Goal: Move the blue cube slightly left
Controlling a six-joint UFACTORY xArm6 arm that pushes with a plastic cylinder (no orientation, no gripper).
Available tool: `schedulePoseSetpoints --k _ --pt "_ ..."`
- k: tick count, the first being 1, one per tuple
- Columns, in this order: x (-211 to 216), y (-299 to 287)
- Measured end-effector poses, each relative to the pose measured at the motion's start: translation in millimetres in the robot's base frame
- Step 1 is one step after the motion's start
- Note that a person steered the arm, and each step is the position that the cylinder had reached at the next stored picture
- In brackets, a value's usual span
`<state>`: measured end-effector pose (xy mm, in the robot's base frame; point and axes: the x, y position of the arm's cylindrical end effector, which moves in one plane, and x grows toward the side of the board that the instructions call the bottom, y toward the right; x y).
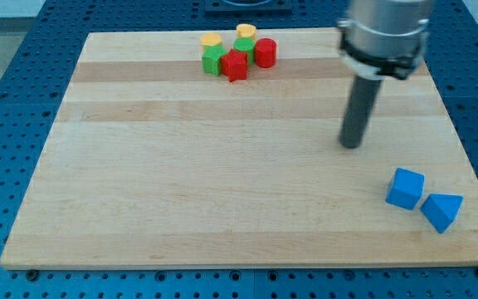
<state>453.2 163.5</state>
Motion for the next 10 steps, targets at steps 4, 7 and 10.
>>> schedulePoseSetpoints --k 4,7,10 --pt "52 112" --pt "73 99" --pt "77 57"
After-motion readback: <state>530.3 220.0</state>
